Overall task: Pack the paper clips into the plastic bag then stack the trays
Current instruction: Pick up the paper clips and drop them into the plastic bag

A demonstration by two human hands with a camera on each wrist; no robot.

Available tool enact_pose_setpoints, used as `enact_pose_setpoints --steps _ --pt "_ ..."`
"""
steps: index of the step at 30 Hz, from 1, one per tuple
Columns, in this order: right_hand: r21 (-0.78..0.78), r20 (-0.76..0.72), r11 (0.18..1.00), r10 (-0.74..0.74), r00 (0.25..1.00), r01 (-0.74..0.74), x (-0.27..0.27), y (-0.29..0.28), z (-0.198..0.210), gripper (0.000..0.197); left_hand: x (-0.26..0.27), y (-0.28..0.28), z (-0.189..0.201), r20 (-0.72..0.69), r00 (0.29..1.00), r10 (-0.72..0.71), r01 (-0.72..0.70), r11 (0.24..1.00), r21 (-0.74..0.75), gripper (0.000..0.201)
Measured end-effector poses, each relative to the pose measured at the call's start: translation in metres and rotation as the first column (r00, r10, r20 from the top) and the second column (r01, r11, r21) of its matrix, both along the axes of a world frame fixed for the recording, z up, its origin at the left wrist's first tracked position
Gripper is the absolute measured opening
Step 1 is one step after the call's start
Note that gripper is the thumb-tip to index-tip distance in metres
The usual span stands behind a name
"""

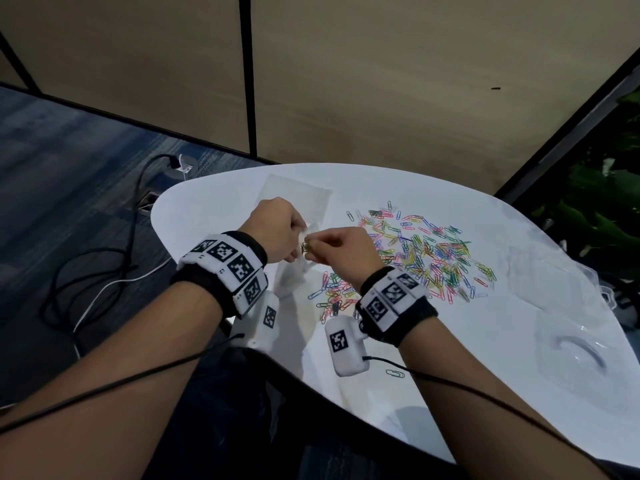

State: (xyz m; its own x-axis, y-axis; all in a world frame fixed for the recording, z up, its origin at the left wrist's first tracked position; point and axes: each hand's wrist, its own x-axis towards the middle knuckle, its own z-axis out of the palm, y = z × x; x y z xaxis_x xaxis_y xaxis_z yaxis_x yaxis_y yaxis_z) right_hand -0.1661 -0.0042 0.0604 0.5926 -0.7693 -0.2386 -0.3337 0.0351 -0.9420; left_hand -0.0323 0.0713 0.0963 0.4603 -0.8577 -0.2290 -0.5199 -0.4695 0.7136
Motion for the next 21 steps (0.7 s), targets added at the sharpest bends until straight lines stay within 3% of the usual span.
enact_pose_setpoints --steps 2,4,6,7,8,10,12,13,14,16,18,20,21 --pt "-0.268 -0.14 0.962 0.008 0.99 -0.046 0.005 -0.001 -0.003 0.014 0.0 0.001 0.0 -0.007 1.0 -0.004 0.004 1.0 0.004 0.026" --pt "-0.479 -0.261 0.853 0.084 0.962 -0.205 0.012 -0.001 0.002 0.013 0.0 0.002 0.0 -0.014 1.0 -0.01 0.01 1.0 0.004 0.027" --pt "-0.534 -0.455 0.72 0.197 0.868 -0.443 0.016 0.0 0.009 0.016 0.0 0.001 0.002 -0.008 1.0 -0.009 0.009 1.0 0.005 0.027" --pt "-0.496 -0.509 0.695 0.253 0.823 -0.521 0.017 -0.001 0.013 0.019 0.001 0.001 0.003 0.003 1.0 -0.004 0.004 1.0 0.007 0.027" --pt "-0.442 -0.498 0.72 0.3 0.814 -0.535 0.017 -0.005 0.015 0.022 0.003 0.002 0.004 0.016 1.0 0.002 -0.002 1.0 0.009 0.026" --pt "-0.303 -0.278 0.878 0.291 0.915 -0.371 0.016 -0.014 0.017 0.025 0.008 0.003 0.004 0.037 0.999 0.024 -0.025 1.0 0.011 0.027" --pt "-0.149 -0.031 0.983 0.103 0.994 -0.107 0.013 -0.028 0.008 0.024 0.013 0.005 0.004 0.05 0.997 0.06 -0.06 0.998 0.011 0.029" --pt "-0.142 -0.026 0.989 0.038 0.999 -0.041 0.013 -0.036 -0.002 0.024 0.015 0.005 0.003 0.055 0.996 0.075 -0.076 0.997 0.011 0.03" --pt "-0.205 -0.119 0.977 0.027 0.993 -0.051 0.015 -0.042 -0.015 0.026 0.017 0.005 0.003 0.055 0.995 0.088 -0.089 0.996 0.012 0.03" --pt "-0.336 -0.407 0.904 0.114 0.906 -0.265 0.018 -0.046 -0.044 0.031 0.021 0.007 0.003 0.044 0.994 0.101 -0.102 0.995 0.018 0.03" --pt "-0.409 -0.605 0.742 0.214 0.767 -0.53 0.02 -0.039 -0.067 0.033 0.024 0.008 0.002 0.029 0.994 0.106 -0.107 0.994 0.021 0.033" --pt "-0.473 -0.68 0.527 0.291 0.673 -0.706 0.019 -0.024 -0.082 0.025 0.027 0.009 0.001 0.014 0.994 0.111 -0.112 0.993 0.024 0.035" --pt "-0.456 -0.754 0.375 0.319 0.574 -0.807 0.015 -0.016 -0.087 0.026 0.027 0.01 0.002 0.009 0.993 0.114 -0.114 0.993 0.027 0.035"
